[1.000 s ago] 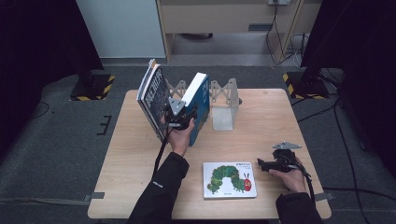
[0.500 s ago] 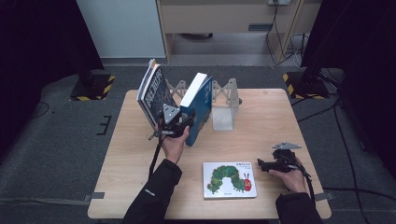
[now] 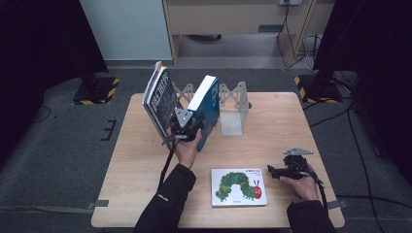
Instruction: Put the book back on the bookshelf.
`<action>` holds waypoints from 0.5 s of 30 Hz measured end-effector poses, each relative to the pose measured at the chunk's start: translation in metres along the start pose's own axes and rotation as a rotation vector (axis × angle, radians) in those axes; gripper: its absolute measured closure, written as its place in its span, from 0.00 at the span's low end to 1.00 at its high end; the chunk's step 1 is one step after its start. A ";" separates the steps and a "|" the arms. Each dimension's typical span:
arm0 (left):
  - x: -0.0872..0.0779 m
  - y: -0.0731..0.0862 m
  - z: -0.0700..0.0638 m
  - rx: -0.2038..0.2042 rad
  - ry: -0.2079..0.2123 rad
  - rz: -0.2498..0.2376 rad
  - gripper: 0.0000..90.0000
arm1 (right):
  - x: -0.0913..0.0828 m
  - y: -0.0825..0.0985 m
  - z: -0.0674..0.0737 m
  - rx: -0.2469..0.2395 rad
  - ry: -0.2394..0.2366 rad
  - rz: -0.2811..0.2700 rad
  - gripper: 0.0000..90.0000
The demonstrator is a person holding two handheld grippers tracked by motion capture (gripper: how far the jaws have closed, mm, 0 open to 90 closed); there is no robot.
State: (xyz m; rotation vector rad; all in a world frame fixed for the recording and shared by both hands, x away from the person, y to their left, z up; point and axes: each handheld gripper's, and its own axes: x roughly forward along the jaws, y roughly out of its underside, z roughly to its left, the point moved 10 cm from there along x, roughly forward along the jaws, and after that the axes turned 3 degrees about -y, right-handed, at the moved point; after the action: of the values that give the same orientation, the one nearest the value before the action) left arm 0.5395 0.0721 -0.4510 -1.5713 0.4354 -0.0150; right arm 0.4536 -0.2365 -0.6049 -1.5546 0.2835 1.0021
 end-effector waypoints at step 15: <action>0.026 -0.007 -0.002 -0.030 0.023 0.013 0.65 | 0.000 0.000 0.000 0.008 -0.009 -0.003 0.08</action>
State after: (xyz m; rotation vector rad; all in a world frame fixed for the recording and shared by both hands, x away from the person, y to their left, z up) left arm 0.5643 0.0627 -0.4512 -1.5993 0.4655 -0.0170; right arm 0.4537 -0.2360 -0.6045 -1.5427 0.2784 1.0044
